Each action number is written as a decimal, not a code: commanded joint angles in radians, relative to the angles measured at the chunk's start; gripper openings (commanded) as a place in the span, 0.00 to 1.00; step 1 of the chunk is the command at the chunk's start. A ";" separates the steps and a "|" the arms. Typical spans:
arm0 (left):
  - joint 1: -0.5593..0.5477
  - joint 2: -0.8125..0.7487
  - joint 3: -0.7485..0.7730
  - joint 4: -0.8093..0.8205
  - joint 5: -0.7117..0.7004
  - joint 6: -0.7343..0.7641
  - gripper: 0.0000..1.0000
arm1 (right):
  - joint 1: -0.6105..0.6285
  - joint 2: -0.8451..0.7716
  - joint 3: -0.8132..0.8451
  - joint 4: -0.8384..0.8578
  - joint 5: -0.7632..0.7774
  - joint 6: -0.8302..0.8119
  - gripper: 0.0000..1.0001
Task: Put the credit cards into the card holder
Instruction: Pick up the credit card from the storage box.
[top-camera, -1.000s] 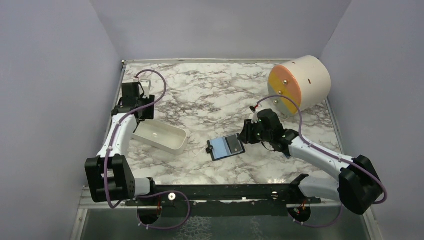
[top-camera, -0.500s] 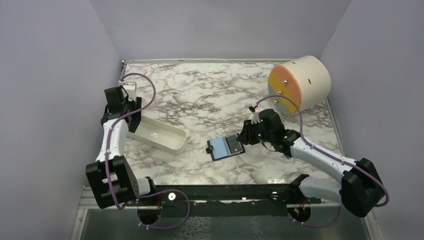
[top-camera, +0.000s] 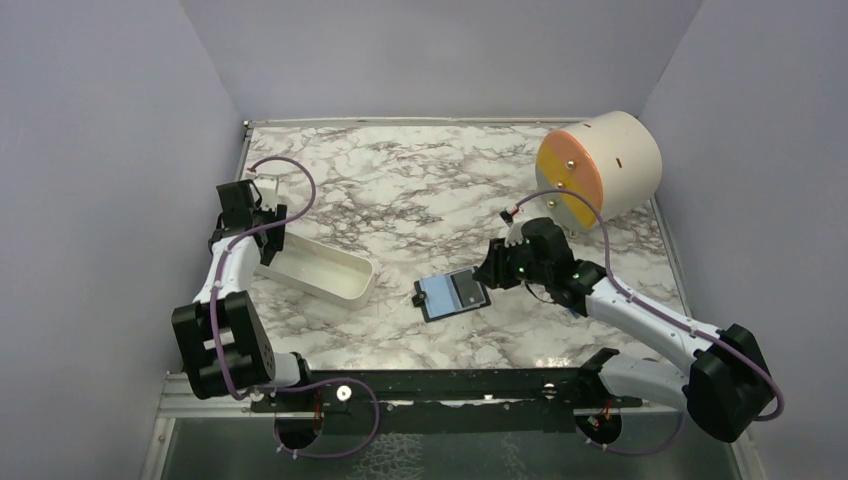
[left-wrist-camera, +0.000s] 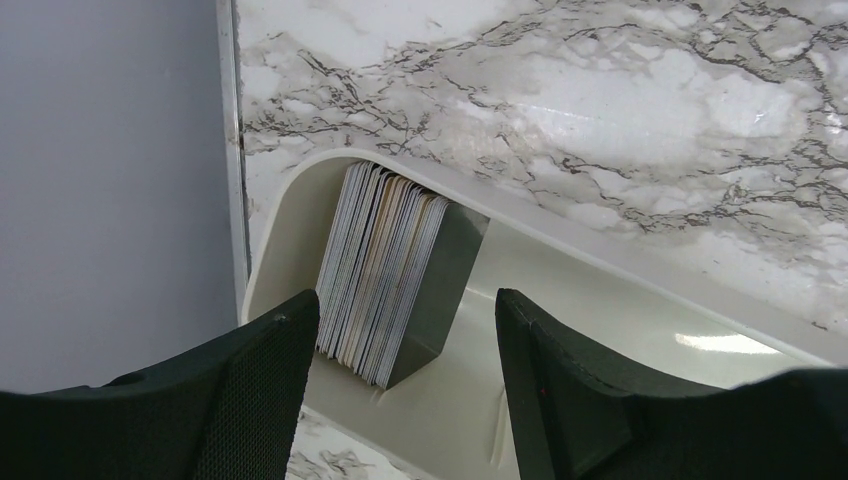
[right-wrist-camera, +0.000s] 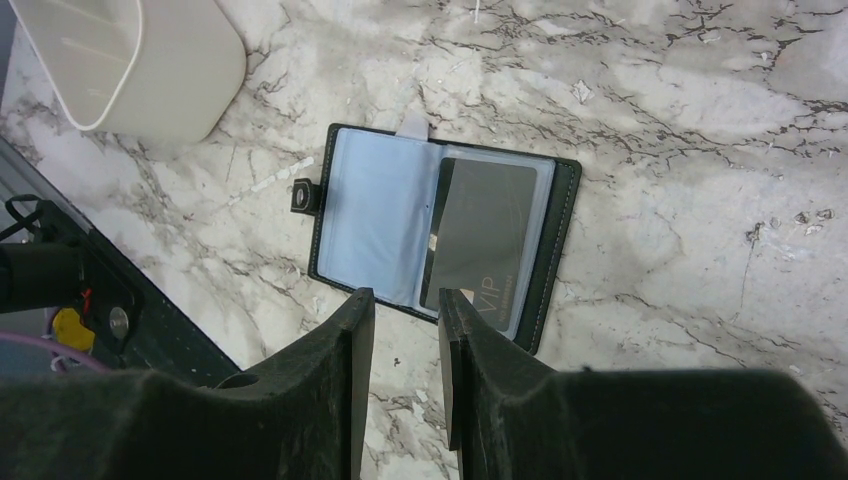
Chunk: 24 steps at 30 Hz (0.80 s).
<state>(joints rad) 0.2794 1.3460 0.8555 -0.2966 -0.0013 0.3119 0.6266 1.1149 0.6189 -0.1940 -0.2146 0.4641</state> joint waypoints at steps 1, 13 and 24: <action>0.003 0.032 -0.029 0.070 -0.047 0.025 0.67 | 0.004 -0.023 0.014 0.001 -0.019 -0.018 0.31; 0.003 0.127 -0.007 0.105 -0.088 0.058 0.63 | 0.004 -0.027 0.011 0.002 0.003 -0.011 0.31; -0.006 0.161 -0.008 0.134 -0.157 0.076 0.56 | 0.004 -0.027 0.017 -0.007 0.024 -0.017 0.31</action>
<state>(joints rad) 0.2790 1.4948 0.8364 -0.1757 -0.1047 0.3702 0.6266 1.1072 0.6189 -0.1944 -0.2138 0.4641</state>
